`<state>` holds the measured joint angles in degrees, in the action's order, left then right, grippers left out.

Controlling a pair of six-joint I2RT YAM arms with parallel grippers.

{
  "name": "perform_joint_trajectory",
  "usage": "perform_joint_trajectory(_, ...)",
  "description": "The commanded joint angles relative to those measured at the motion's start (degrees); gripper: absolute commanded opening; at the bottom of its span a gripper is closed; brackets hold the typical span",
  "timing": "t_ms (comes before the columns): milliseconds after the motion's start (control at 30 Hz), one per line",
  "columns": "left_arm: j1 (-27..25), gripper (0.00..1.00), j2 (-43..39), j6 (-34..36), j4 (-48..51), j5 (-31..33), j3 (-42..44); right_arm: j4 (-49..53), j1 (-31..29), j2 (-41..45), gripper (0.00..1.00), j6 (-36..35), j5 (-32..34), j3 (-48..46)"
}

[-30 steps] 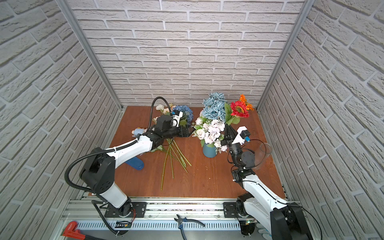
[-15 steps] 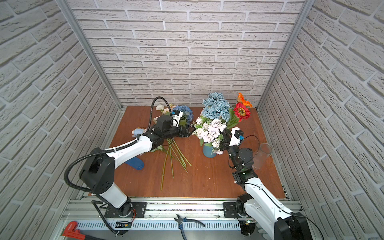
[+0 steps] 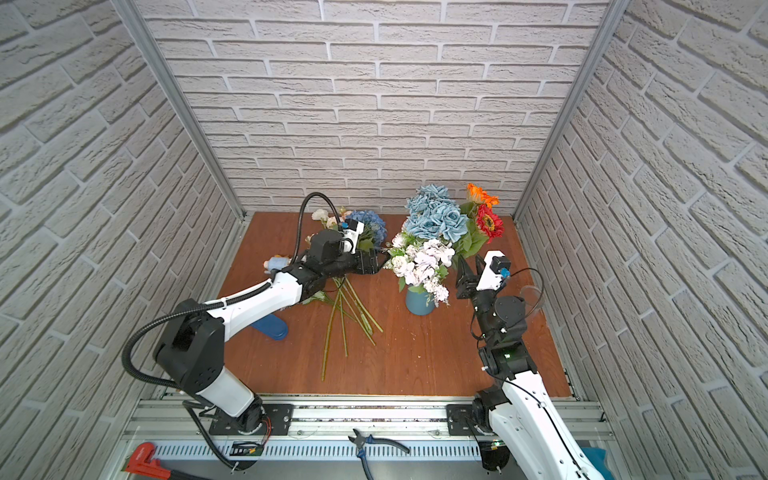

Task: Arrange the flowers into the vase
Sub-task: 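Lower the red gerbera stem into the teal vase beside the orange gerbera, then open the right gripper and draw it back from the vase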

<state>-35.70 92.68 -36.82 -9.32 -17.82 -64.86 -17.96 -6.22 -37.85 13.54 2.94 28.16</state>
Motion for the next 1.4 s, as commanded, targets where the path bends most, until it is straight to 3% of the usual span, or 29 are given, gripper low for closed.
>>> perform_joint_trajectory(0,-0.2,0.98,-2.1,1.6,-1.1,0.6,0.7,2.9,4.7,-2.0,0.46,6.3,-6.2,3.7)
perform_joint_trajectory(400,0.3,0.98,-2.0,2.1,-0.7,0.7,0.6,-6.1,11.6,-7.5,0.46,15.4,-19.2,7.8)
perform_joint_trajectory(667,0.5,0.98,-1.7,1.9,-0.7,0.6,0.6,-10.8,11.9,-12.3,0.47,16.7,-20.6,8.4)
perform_joint_trajectory(867,0.5,0.98,-2.6,2.0,-0.6,1.4,1.2,-16.1,12.3,-16.5,0.35,18.0,-20.0,9.3)
perform_joint_trajectory(1033,0.5,0.98,-2.7,1.9,-0.5,1.5,1.4,-17.7,12.3,-17.2,0.07,18.2,-24.3,9.8)
perform_joint_trajectory(1200,0.5,0.98,-2.2,1.6,-1.0,1.2,1.2,-16.2,12.2,-15.0,0.06,19.1,-28.1,7.0)
perform_joint_trajectory(1367,0.3,0.98,-1.4,0.9,-1.8,0.8,1.0,-10.8,10.9,-11.5,0.06,16.7,-27.8,3.0)
